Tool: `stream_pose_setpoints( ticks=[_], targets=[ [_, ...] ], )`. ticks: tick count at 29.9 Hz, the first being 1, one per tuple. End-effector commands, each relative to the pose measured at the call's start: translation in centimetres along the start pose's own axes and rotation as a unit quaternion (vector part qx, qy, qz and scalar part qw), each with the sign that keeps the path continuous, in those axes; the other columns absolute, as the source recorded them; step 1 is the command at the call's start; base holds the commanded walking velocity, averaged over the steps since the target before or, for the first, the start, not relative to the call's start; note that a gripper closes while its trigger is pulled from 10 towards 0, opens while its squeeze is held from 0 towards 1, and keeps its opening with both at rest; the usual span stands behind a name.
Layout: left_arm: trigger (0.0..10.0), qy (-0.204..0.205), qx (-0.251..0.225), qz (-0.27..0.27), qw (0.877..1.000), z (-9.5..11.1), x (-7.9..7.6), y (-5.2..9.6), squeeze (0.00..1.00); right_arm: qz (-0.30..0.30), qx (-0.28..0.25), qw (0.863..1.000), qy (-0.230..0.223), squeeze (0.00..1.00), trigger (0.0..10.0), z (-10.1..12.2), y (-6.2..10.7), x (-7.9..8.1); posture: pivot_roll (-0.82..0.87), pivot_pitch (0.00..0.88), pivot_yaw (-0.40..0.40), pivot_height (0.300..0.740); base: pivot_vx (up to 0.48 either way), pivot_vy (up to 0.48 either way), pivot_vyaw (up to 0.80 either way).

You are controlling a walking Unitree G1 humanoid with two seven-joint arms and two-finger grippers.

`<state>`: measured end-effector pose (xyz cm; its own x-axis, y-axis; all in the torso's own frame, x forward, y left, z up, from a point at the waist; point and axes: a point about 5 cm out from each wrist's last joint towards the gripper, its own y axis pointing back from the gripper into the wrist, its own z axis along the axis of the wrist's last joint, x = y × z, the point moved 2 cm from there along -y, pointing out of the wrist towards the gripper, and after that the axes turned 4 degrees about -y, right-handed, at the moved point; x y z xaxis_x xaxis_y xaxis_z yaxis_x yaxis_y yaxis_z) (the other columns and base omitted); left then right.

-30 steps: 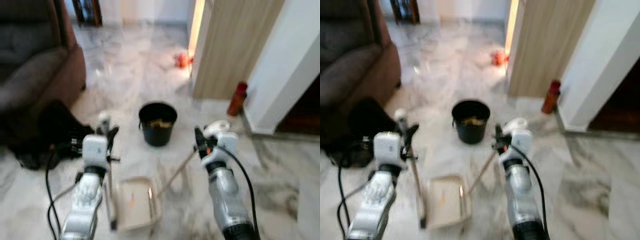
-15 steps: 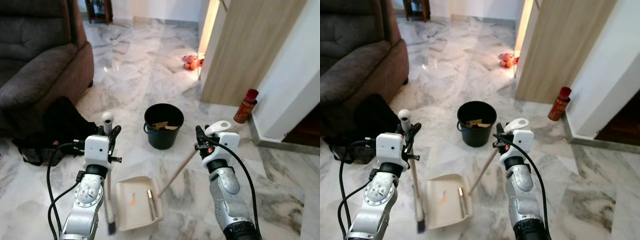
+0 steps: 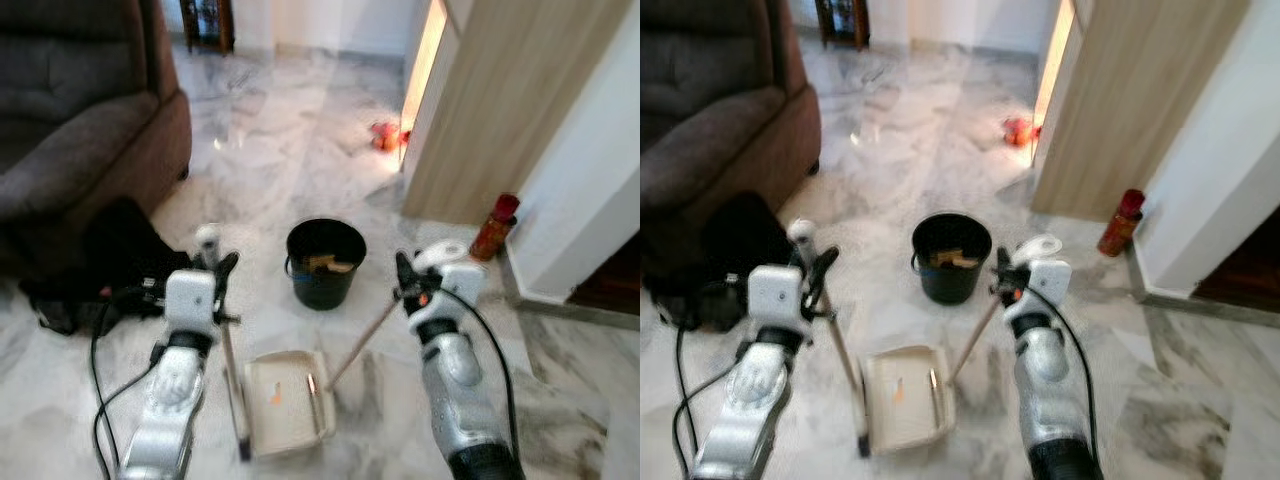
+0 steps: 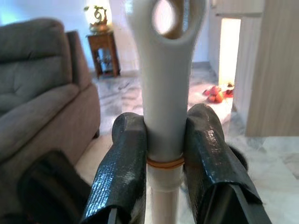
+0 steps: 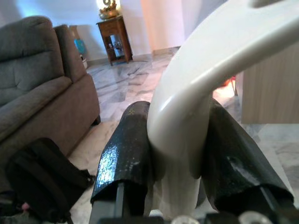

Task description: Sweep floor

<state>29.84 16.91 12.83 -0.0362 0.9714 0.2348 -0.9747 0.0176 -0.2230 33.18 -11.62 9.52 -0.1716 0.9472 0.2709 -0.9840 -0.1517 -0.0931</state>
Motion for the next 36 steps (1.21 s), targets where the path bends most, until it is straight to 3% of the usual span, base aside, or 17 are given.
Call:
stream_pose_setpoints(
  ticks=[1, 36],
  targets=[
    [10.0, -0.005, -0.019, -0.004, 1.0, 0.92, -0.44, -0.31, 0.0, -0.005, -0.027, 1.0, -0.012, 0.0, 10.0, 1.23, -0.23, -0.38, 0.13, 0.051, -0.049, 0.74, 0.304, 0.0, 0.0],
    [10.0, -0.007, -0.017, -0.003, 1.0, 0.92, -0.37, -0.43, 0.0, 0.007, -0.026, 1.0, -0.004, 0.0, 10.0, 1.3, -0.28, 0.05, 0.14, 0.073, -0.049, 0.74, 0.304, 0.0, 0.0]
  ],
)
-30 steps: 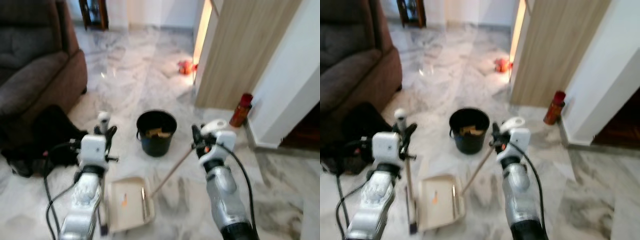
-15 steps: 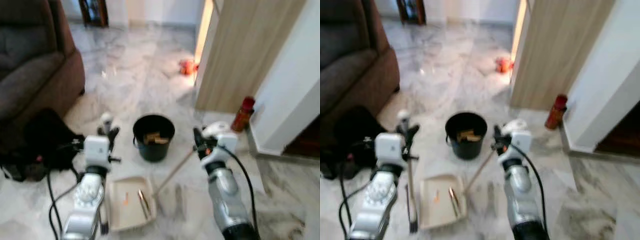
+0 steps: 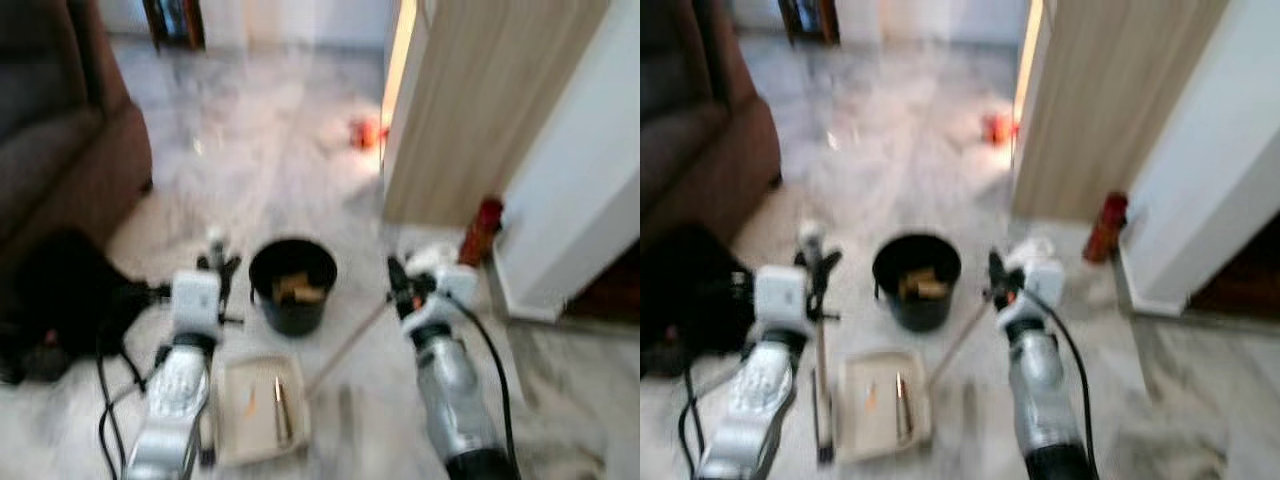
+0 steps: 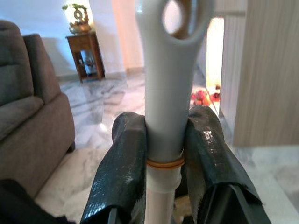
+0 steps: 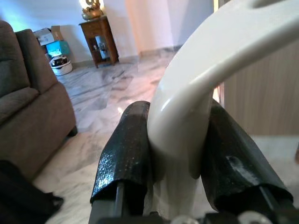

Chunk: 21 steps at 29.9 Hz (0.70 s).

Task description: Sweep floor

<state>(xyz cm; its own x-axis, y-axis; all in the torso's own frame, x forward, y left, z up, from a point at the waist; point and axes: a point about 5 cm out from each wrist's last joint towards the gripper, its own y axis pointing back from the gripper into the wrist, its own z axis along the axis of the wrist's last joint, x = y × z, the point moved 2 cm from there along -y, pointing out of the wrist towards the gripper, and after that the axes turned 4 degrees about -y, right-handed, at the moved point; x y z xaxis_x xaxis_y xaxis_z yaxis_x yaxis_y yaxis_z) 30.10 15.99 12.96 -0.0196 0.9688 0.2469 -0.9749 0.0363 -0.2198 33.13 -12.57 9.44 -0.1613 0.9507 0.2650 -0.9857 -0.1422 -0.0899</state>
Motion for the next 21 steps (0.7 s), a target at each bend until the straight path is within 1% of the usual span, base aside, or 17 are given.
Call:
stream_pose_setpoints(
  ticks=[1, 8, 13, 16, 17, 18, 21],
  targets=[
    [10.0, -0.003, -0.016, 0.007, 1.0, 0.6, 0.5, -0.1, 0.0, 0.012, -0.027, 1.0, -0.009, 0.0, 10.0, 1.1, -0.5, 1.0, 0.14, 0.073, -0.049, 0.74, 0.304, 0.0, 0.0],
    [10.0, -0.004, -0.016, 0.007, 1.0, 0.7, 0.6, -0.2, 0.0, 0.011, -0.028, 1.0, -0.008, 0.0, 10.0, 1.1, -0.5, 0.9, 0.14, 0.078, -0.046, 0.74, 0.297, 0.0, 0.0],
    [10.0, -0.004, -0.018, 0.007, 1.0, 0.6, 0.8, 0.0, 0.0, 0.01, -0.029, 0.999, -0.008, 0.0, 10.0, 1.2, -0.5, 0.9, 0.14, 0.08, -0.045, 0.74, 0.0, 0.0, 0.0],
    [10.0, -0.008, -0.014, 0.011, 1.0, 0.4, 1.0, 0.3, 0.0, 0.009, -0.031, 0.999, -0.007, 0.0, 10.0, 1.3, -0.4, 0.9, 0.14, 0.085, -0.045, 0.74, 0.0, 0.0, 0.0],
    [10.0, -0.012, -0.01, 0.014, 1.0, 0.1, 1.3, 0.6, 0.0, 0.01, -0.032, 0.999, -0.006, 0.0, 10.0, 1.4, -0.4, 0.8, 0.14, 0.086, -0.045, 0.74, 0.0, 0.0, 0.0],
    [10.0, -0.012, -0.01, 0.014, 1.0, 0.1, 1.3, 0.6, 0.0, 0.01, -0.032, 0.999, -0.006, 0.0, 10.0, 1.4, -0.4, 0.8, 0.14, 0.086, -0.045, 0.74, 0.0, 0.0, 0.0],
    [10.0, -0.029, 0.004, 0.028, 0.999, -0.9, 2.0, 1.6, 0.0, 0.01, -0.035, 0.999, -0.003, 0.0, 10.0, 1.6, -0.4, 0.6, 0.14, 0.087, -0.046, 0.74, 0.0, 0.0, 0.0]
  ],
)
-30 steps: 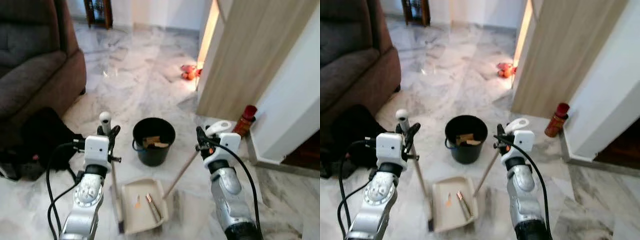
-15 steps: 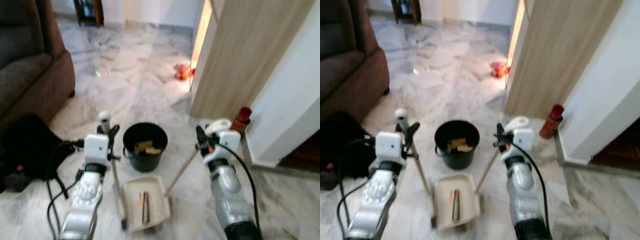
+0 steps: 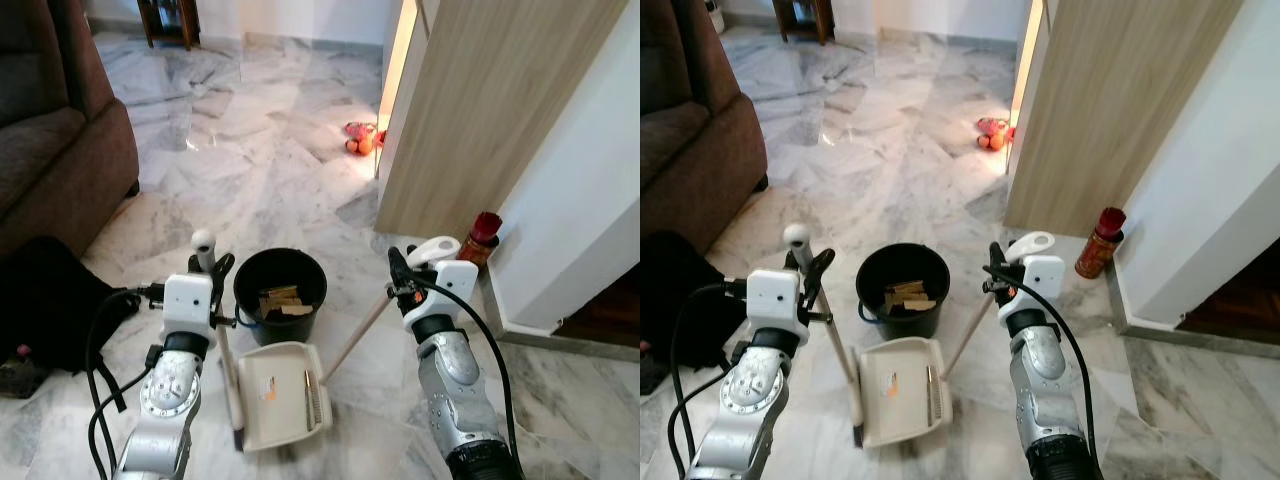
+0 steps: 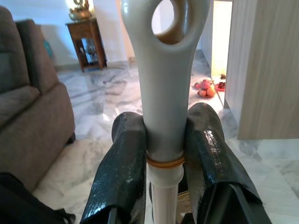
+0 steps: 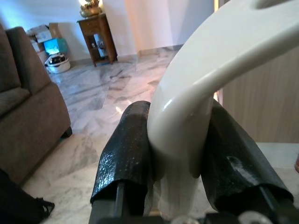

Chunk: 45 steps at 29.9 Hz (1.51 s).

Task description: Sweep floor

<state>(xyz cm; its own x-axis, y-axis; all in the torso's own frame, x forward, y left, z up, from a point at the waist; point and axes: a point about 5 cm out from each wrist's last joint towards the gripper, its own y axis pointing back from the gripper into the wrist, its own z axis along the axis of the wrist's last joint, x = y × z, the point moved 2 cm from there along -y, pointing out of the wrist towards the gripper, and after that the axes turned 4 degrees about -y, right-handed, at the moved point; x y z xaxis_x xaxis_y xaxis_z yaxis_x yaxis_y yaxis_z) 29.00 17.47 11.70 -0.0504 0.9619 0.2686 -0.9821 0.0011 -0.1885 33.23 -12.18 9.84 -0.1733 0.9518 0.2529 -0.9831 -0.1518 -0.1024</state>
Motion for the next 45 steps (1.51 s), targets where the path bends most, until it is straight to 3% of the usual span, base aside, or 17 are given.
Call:
stream_pose_setpoints(
  ticks=[1, 13, 18, 27, 37, 45],
  targets=[
    [10.0, -0.017, -0.013, 0.02, 1.0, 0.2, 1.0, 0.4, 0.0, 0.004, -0.031, 0.999, -0.008, 0.0, 10.0, 1.4, -0.2, 0.1, 0.14, 0.087, -0.047, 0.74, 0.0, 0.0, 0.0],
    [10.0, -0.057, 0.008, 0.074, 0.996, -1.3, 3.6, 2.3, 0.0, 0.006, -0.044, 0.999, 0.015, 0.0, 10.0, 2.4, 0.3, -1.1, 0.14, 0.075, -0.047, 0.74, 0.0, 0.0, 0.0],
    [10.0, -0.06, 0.012, 0.074, 0.995, -1.6, 3.5, 2.3, 0.0, 0.035, -0.052, 0.998, 0.029, 0.0, 10.0, 3.0, 1.1, -0.4, 0.14, 0.07, -0.048, 0.74, 0.0, 0.0, 0.0],
    [10.0, -0.06, 0.015, 0.074, 0.995, -1.9, 3.3, 2.1, 0.0, 0.029, -0.065, 0.997, 0.041, 0.0, 10.0, 4.7, 2.7, -1.5, 0.12, 0.07, -0.045, 0.74, 0.0, 0.0, 0.0],
    [10.0, -0.057, 0.014, 0.071, 0.996, -2.0, 2.9, 1.9, 0.0, 0.047, -0.089, 0.994, 0.042, 0.0, 10.0, 7.0, 4.3, -1.2, 0.11, 0.072, -0.044, 0.74, 0.0, 0.0, 0.0],
    [10.0, -0.056, 0.013, 0.066, 0.996, -2.1, 2.5, 1.7, 0.0, 0.059, -0.125, 0.99, -0.006, 0.0, 10.0, 9.6, 4.0, 0.2, 0.11, 0.072, -0.044, 0.74, 0.0, 0.0, 0.0]
  ],
)
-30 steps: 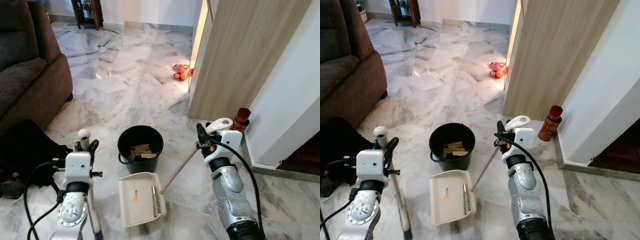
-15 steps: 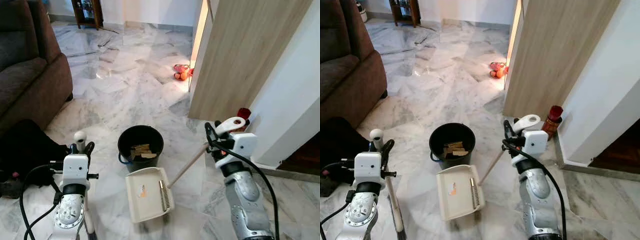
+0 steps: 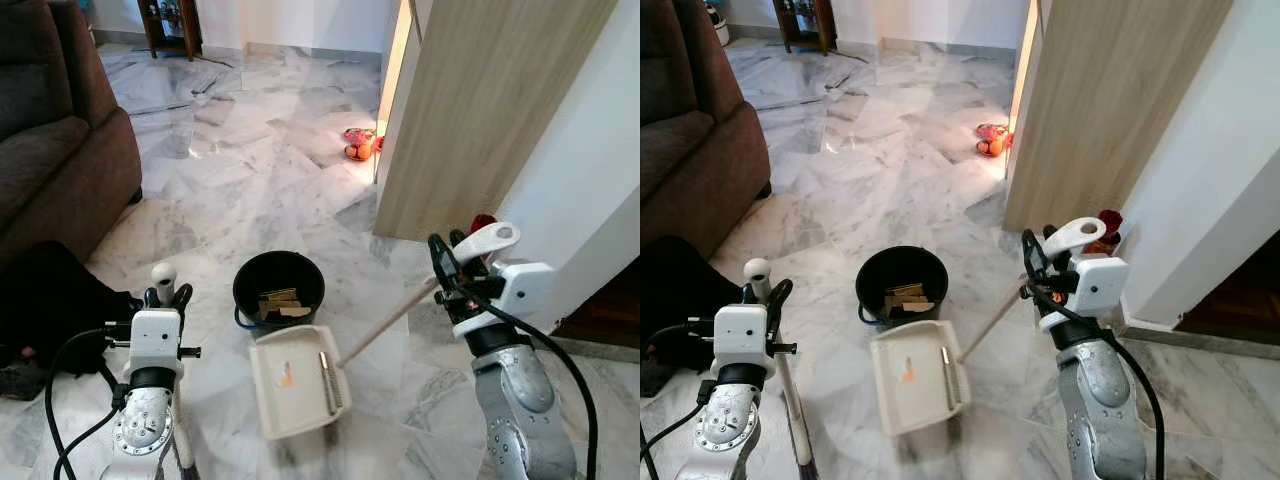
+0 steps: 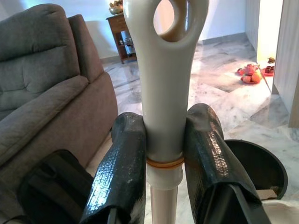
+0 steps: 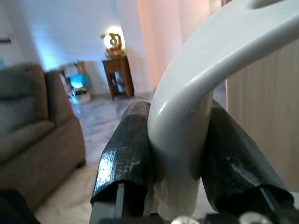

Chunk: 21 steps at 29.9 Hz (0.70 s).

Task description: Sweep floor

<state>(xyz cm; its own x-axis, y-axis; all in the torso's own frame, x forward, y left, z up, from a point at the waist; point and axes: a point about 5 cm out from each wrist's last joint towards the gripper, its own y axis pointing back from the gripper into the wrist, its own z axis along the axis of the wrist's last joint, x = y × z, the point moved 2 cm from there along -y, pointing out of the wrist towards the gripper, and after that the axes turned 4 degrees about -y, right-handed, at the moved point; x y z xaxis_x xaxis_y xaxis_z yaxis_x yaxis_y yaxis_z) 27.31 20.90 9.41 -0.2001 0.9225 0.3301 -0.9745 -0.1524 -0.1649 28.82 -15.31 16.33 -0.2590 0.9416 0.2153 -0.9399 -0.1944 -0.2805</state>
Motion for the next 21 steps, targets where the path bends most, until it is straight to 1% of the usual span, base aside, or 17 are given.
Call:
stream_pose_setpoints(
  ticks=[1, 3, 7, 12, 15, 16, 18, 21],
  targets=[
    [10.0, -0.008, -0.023, -0.002, 1.0, 0.8, -0.2, -0.3, 0.0, 0.012, -0.044, 0.999, -0.015, 0.0, 10.0, 2.2, -0.6, 0.7, 0.11, 0.072, -0.044, 0.74, 0.0, 0.0, 0.0],
    [10.0, -0.008, -0.023, -0.003, 1.0, 0.7, -0.2, -0.3, 0.0, 0.022, -0.054, 0.998, -0.021, 0.0, 10.0, 2.9, -0.9, 1.3, 0.12, 0.072, -0.045, 0.74, 0.0, 0.0, 0.0],
    [10.0, -0.008, -0.022, -0.002, 1.0, 0.7, -0.2, -0.2, 0.0, 0.032, -0.06, 0.997, -0.022, 0.0, 10.0, 3.6, -1.1, 1.6, 0.11, 0.073, -0.047, 0.74, 0.0, 0.0, 0.0],
    [10.0, -0.004, -0.024, -0.005, 1.0, 0.8, -0.6, -0.3, 0.0, 0.043, -0.072, 0.996, -0.022, 0.0, 10.0, 4.8, -1.3, 2.1, 0.11, 0.072, -0.048, 0.74, 0.0, 0.0, 0.0],
    [10.0, -0.003, -0.025, -0.005, 1.0, 0.9, -0.7, -0.3, 0.0, 0.048, -0.077, 0.996, -0.021, 0.0, 10.0, 5.3, -1.4, 2.3, 0.11, 0.072, -0.047, 0.74, 0.0, 0.0, 0.0],
    [10.0, -0.003, -0.026, -0.005, 1.0, 0.9, -0.7, -0.3, 0.0, 0.048, -0.085, 0.995, -0.019, 0.0, 10.0, 6.0, -1.6, 2.2, 0.11, 0.072, -0.047, 0.74, 0.0, 0.0, 0.0],
    [10.0, -0.003, -0.026, -0.005, 1.0, 0.9, -0.7, -0.3, 0.0, 0.046, -0.091, 0.995, -0.016, 0.0, 10.0, 6.5, -1.7, 2.2, 0.1, 0.071, -0.046, 0.74, 0.0, 0.0, 0.0],
    [10.0, -0.003, -0.027, -0.006, 1.0, 0.9, -0.7, -0.4, 0.0, 0.046, -0.093, 0.994, -0.016, 0.0, 10.0, 6.7, -1.8, 2.3, 0.1, 0.071, -0.046, 0.74, 0.0, 0.0, 0.0]
  ],
)
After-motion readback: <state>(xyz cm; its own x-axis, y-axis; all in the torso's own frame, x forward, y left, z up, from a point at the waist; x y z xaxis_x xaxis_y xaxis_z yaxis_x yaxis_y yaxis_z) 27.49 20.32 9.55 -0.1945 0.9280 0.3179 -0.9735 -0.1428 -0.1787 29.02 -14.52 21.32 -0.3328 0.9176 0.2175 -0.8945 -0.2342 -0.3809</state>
